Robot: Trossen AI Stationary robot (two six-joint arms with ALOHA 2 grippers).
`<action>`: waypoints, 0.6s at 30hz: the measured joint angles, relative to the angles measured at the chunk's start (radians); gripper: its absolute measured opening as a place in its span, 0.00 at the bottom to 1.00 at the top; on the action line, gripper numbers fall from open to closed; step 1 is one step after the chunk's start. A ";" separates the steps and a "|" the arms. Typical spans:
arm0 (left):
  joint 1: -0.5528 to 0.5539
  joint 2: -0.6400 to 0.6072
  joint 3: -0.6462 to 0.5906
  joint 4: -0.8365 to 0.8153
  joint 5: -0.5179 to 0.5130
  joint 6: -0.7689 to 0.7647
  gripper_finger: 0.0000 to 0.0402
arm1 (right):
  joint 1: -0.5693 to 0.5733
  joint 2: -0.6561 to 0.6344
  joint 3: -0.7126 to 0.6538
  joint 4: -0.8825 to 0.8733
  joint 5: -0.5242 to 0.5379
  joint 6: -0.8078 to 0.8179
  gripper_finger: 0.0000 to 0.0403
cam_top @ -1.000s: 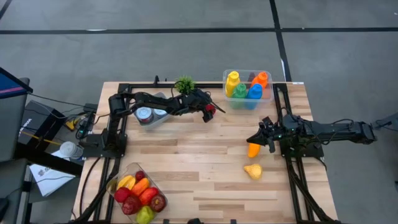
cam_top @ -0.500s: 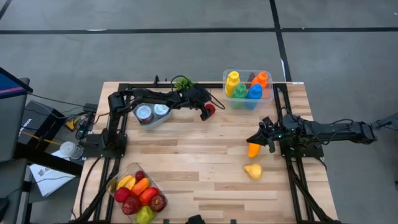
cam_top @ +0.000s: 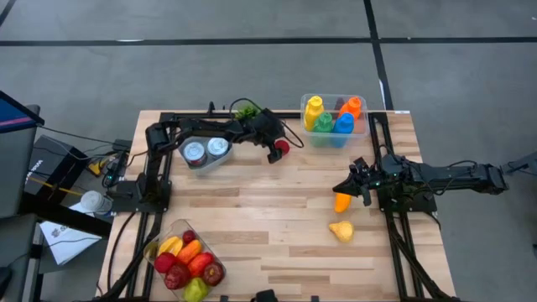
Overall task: Pick & Place Food Item
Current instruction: Put the red apple into the bottom transparent bin
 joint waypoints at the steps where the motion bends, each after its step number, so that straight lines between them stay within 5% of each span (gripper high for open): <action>1: 0.001 0.000 0.003 0.000 0.009 -0.002 0.90 | 0.000 0.000 0.000 0.000 0.000 0.000 0.01; 11: -0.008 0.000 0.090 -0.165 0.029 -0.006 0.90 | 0.000 0.000 0.000 0.000 0.000 0.000 0.01; 18: -0.043 0.000 0.096 -0.194 -0.046 -0.004 0.90 | 0.000 0.000 0.000 0.000 0.000 0.000 0.01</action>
